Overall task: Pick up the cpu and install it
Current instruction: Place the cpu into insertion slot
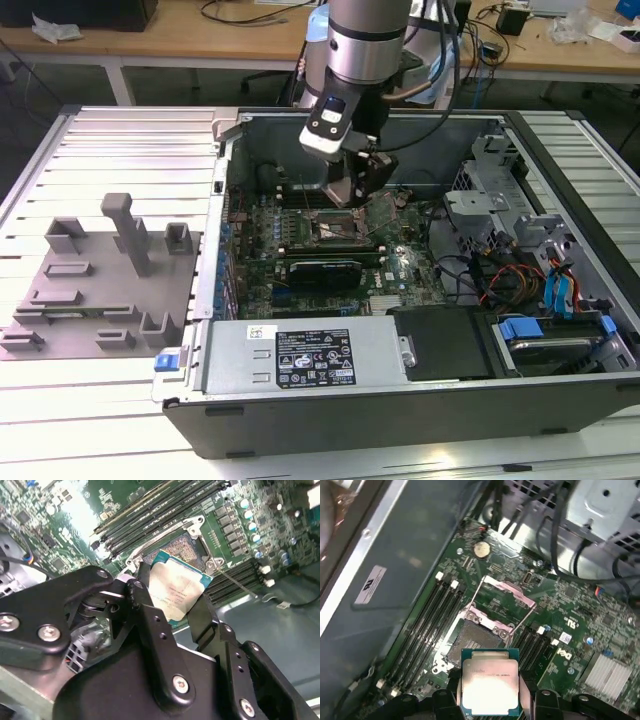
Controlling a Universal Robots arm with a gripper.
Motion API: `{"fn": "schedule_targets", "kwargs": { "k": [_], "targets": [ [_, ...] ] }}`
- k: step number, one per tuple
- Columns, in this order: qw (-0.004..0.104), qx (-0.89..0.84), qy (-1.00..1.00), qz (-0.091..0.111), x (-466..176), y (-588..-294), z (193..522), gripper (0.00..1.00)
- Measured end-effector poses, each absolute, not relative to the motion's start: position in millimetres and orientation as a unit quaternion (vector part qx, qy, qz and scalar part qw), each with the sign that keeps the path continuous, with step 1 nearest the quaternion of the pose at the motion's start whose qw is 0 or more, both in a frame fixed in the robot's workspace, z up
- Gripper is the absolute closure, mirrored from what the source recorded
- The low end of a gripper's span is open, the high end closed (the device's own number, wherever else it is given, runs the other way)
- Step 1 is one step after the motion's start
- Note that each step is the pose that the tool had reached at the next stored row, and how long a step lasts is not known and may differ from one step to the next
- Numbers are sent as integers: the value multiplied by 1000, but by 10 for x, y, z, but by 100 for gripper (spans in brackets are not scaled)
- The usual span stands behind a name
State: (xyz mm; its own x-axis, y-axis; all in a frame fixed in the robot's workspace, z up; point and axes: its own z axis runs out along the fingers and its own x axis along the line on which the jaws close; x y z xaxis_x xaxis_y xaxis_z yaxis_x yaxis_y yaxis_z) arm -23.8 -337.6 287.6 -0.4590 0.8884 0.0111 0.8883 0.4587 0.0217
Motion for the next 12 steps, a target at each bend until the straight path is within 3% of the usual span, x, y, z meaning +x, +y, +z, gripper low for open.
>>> {"fn": "schedule_targets", "kwargs": {
  "k": [12],
  "targets": [
    [2,629,777,12,-238,-3376,2871,46]
  ]
}}
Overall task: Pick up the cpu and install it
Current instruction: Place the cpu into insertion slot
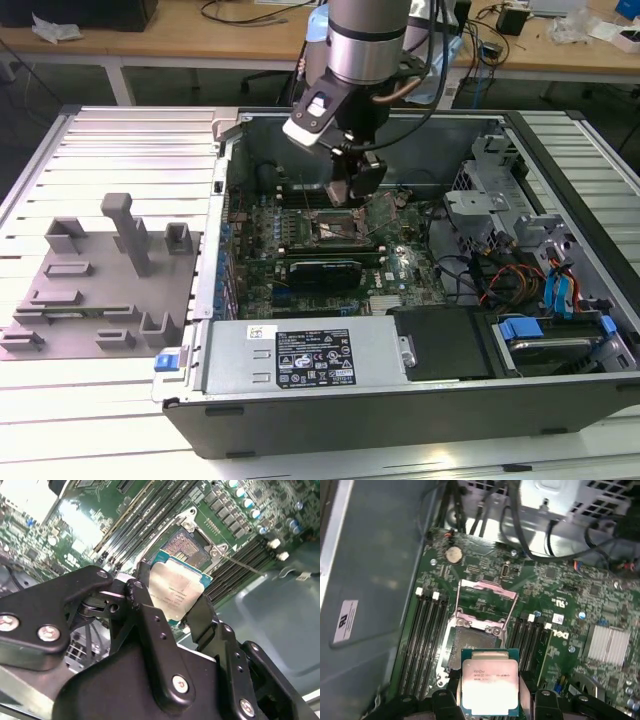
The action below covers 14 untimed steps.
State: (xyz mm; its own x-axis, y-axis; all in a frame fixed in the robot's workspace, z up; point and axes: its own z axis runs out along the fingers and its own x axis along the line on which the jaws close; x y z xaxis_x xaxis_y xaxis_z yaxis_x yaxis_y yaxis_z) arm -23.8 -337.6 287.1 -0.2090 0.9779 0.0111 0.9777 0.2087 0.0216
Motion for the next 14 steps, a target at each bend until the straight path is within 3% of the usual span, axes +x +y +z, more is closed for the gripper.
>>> {"fn": "schedule_targets", "kwargs": {
  "k": [14],
  "targets": [
    [4,700,714,12,-238,-3376,2796,46]
  ]
}}
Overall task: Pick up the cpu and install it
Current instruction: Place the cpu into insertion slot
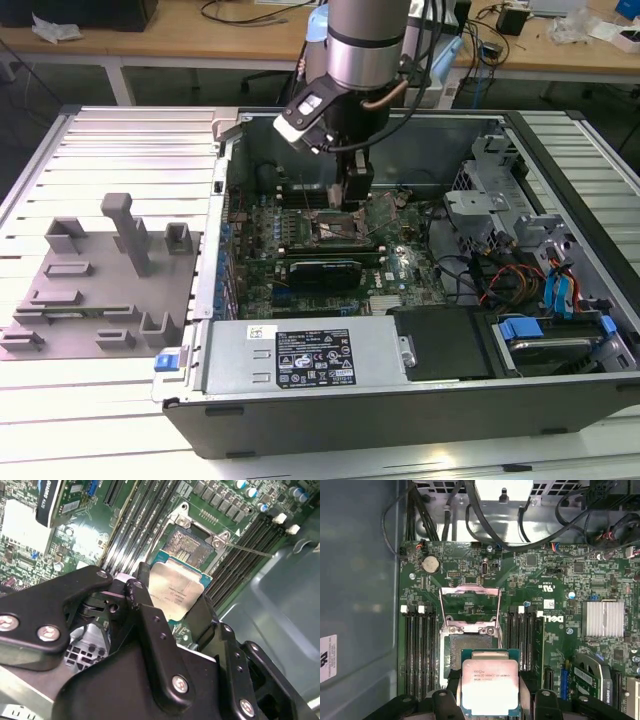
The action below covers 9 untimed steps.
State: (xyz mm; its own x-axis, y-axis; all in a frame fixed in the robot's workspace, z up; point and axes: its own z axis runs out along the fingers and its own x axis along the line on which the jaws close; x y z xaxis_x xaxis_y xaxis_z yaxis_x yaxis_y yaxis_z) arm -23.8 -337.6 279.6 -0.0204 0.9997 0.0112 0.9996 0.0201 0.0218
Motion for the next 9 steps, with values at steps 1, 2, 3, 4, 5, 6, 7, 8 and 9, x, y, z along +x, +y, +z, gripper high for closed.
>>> {"fn": "schedule_targets", "kwargs": {
  "k": [1,2,3,4,5,6,7,8,9],
  "targets": [
    [4,698,716,12,-238,-3376,2781,46],
    [4,697,717,12,-238,-3376,2765,46],
    [4,695,719,12,-239,-3376,2750,46],
    [3,693,721,12,-239,-3376,2724,46],
    [3,691,723,12,-239,-3376,2705,46],
    [3,690,724,12,-238,-3376,2681,46],
    [3,690,724,12,-238,-3376,2668,46],
    [3,690,724,12,-238,-3375,2665,46],
    [3,690,724,12,-238,-3376,2666,46]
  ]
}}
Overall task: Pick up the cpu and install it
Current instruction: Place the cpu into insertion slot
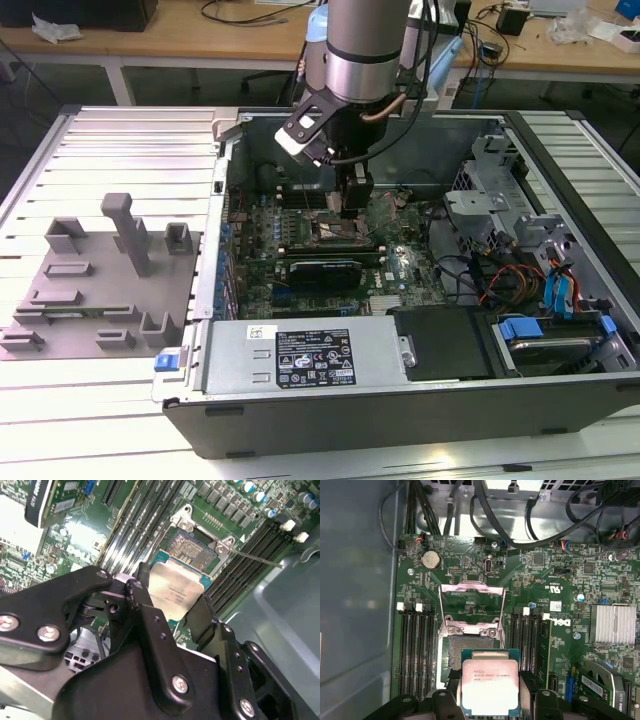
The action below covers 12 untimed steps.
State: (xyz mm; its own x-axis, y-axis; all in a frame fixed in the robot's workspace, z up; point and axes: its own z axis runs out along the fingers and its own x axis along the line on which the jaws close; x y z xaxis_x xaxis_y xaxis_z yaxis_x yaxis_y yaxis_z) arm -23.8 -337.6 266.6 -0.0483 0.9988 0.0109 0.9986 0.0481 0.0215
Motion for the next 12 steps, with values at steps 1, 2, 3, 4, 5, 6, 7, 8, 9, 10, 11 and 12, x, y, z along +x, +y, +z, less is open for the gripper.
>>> {"fn": "schedule_targets", "kwargs": {
  "k": [1,2,3,4,5,6,7,8,9,10,11,12],
  "targets": [
    [3,690,724,12,-238,-3376,2665,46],
    [3,690,724,12,-238,-3375,2664,46],
    [3,690,724,12,-238,-3375,2664,46],
    [3,690,724,12,-238,-3375,2657,46],
    [3,690,724,12,-238,-3375,2650,46],
    [3,690,724,12,-238,-3375,2639,46],
    [3,690,724,12,-238,-3375,2630,46],
    [3,690,724,12,-238,-3375,2613,46],
    [3,690,724,12,-238,-3375,2598,46],
    [3,690,724,12,-238,-3375,2587,46],
    [3,690,724,12,-238,-3375,2578,46],
    [3,690,724,12,-238,-3374,2561,46]
  ]
}}
